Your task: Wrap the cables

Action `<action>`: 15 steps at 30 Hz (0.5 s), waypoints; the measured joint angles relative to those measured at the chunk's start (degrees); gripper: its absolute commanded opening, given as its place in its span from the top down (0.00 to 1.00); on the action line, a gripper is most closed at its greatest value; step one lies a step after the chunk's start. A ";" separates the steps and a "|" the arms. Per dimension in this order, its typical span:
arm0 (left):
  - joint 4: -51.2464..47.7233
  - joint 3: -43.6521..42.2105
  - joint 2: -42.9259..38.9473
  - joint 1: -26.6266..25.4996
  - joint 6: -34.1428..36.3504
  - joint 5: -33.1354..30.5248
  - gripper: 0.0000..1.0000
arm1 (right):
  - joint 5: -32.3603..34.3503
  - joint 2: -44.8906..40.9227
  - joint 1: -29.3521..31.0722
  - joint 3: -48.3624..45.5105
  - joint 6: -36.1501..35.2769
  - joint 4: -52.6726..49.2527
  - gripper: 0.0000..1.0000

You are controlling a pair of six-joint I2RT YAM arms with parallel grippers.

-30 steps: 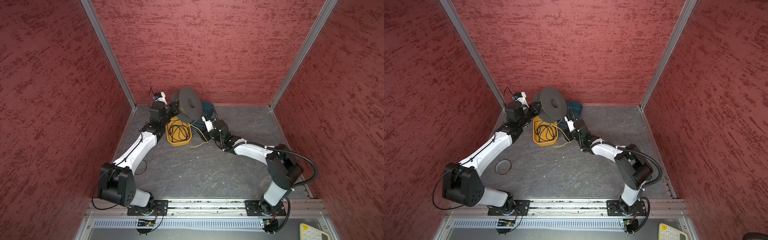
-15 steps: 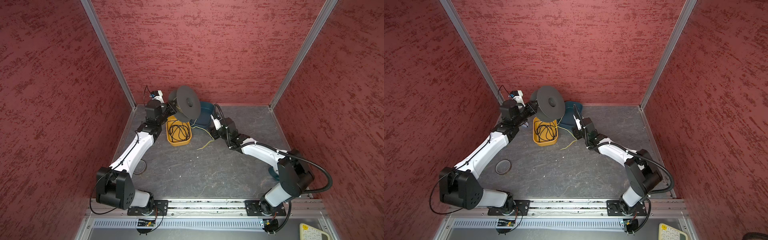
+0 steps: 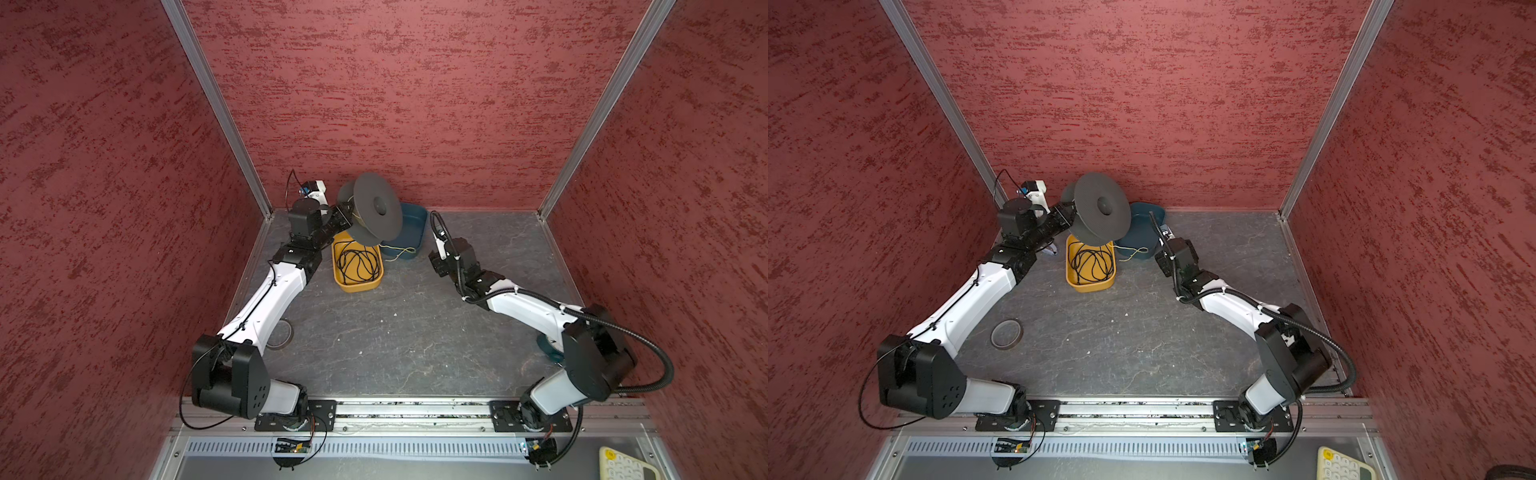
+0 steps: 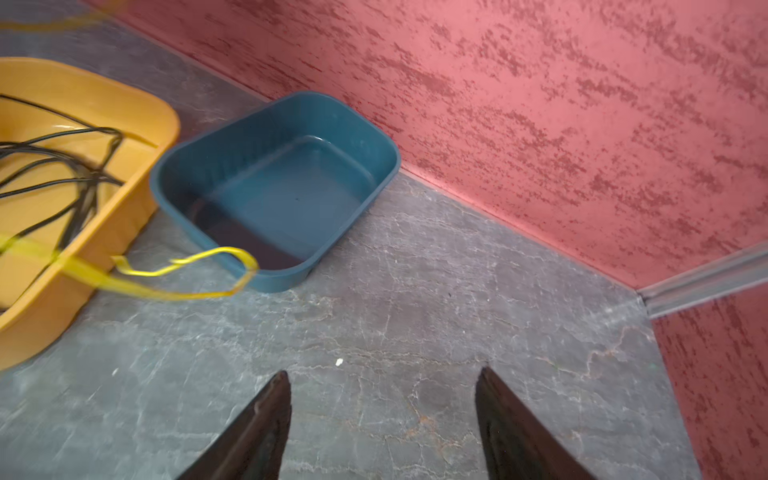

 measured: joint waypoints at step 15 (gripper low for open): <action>-3.69 2.71 0.13 0.22 -0.39 2.75 1.00 | -28.39 -2.86 0.07 -1.42 -7.23 5.75 0.22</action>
